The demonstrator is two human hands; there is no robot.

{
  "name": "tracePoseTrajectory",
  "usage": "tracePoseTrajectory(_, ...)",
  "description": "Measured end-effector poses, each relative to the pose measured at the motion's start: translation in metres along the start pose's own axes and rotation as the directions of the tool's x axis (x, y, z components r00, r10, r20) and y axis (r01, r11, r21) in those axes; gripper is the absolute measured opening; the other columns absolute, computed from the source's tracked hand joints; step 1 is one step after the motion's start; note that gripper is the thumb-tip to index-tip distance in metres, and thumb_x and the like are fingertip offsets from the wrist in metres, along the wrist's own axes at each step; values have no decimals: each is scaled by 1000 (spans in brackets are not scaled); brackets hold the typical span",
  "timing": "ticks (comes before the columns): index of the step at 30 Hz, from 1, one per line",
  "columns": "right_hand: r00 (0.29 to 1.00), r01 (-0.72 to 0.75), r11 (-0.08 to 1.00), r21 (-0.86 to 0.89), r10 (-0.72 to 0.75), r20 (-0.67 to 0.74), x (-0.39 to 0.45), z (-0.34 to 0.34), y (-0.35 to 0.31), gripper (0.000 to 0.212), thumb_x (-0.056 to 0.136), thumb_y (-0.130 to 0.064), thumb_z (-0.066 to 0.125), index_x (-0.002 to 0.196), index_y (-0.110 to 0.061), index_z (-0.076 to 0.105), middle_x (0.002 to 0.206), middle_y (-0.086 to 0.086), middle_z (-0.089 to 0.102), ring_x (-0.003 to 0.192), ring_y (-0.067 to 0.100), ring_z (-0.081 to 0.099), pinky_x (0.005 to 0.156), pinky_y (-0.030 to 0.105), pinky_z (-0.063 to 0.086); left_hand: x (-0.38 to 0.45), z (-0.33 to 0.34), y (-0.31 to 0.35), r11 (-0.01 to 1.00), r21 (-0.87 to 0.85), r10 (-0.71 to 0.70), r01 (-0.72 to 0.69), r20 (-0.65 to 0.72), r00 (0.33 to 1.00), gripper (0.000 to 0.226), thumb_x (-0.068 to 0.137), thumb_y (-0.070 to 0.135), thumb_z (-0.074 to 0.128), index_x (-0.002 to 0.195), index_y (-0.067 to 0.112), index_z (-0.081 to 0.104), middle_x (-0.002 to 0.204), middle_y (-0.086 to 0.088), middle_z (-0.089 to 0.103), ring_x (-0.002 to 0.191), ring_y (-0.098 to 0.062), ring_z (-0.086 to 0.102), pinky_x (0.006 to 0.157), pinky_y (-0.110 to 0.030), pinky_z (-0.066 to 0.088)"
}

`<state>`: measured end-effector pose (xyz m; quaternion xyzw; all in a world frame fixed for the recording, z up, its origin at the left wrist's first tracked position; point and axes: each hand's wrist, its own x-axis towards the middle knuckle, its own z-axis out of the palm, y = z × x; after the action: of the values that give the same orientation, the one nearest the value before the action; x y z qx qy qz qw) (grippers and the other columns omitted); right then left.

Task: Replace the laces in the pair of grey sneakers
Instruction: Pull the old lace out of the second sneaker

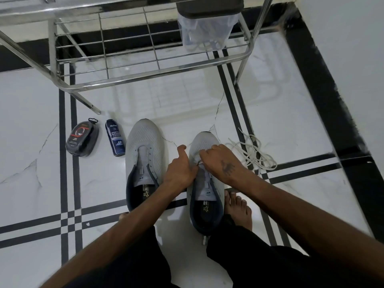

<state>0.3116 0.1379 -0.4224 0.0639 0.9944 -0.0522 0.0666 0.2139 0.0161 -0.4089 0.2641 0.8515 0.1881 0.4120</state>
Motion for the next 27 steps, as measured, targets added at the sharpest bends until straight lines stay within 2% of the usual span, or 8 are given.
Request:
tracePoseTrajectory(3,996,47,997,68,-52,71,-1,0,10,24,86,-10,66,109,-10,59,86,9,66,81,29,57,67,34,29,0,2,-2,999,-27,-18,18,-4,1000,62,99,32,52,147,16,17,101,-12,68,79,-23,60,66,-30,40)
tracePoseTrajectory(6,997,5,983,184,-19,72,-1,-7,21,23,93,-20,62,116,-17,62,94,9,63,88,27,55,67,32,28,-1,2,-3,999,-36,-31,30,-11,999,61,99,33,51,146,15,18,102,-11,68,81,-23,60,65,-30,40)
tracePoseTrajectory(9,996,-41,984,173,25,90,2,-12,25,18,95,-24,60,109,-19,70,95,5,70,94,25,55,74,34,39,0,2,-2,998,-61,-31,31,5,1000,62,98,33,53,146,15,17,101,-12,68,83,-26,62,68,-32,43)
tracePoseTrajectory(15,981,-146,988,58,137,136,3,-18,17,10,82,-9,64,89,-15,67,89,3,68,90,21,50,72,33,36,1,1,0,997,-69,-26,27,13,1000,59,97,27,54,143,14,19,94,-10,67,79,-26,63,64,-32,44)
tracePoseTrajectory(18,963,-246,968,47,238,128,-7,-22,41,21,75,1,64,88,-16,63,88,2,65,86,20,48,71,31,32,-1,-4,-7,998,-57,-40,39,-17,999,57,95,24,54,141,12,22,91,-14,67,77,-29,63,66,-36,49)
tracePoseTrajectory(23,842,-496,734,464,538,48,-8,-25,51,13,97,-11,51,97,-19,61,94,-4,62,89,17,58,74,34,48,-3,-4,-6,997,-63,-38,37,-16,999,59,95,29,53,142,15,20,85,-13,65,75,-28,63,70,-37,52)
tracePoseTrajectory(25,794,-422,633,649,604,-73,-5,-26,36,16,99,-18,55,114,-20,58,109,-4,57,85,13,58,75,30,47,-2,-4,-5,998,-54,-27,26,-21,999,59,95,29,52,142,15,20,86,-13,65,75,-28,63,69,-36,51)
tracePoseTrajectory(27,773,-320,634,704,604,-193,-10,-28,24,14,95,-14,57,108,-20,56,106,-6,54,77,10,56,68,24,46,-2,-4,-6,998,-50,-33,31,-27,999,59,95,29,52,142,15,20,87,-14,65,76,-29,63,69,-36,51)
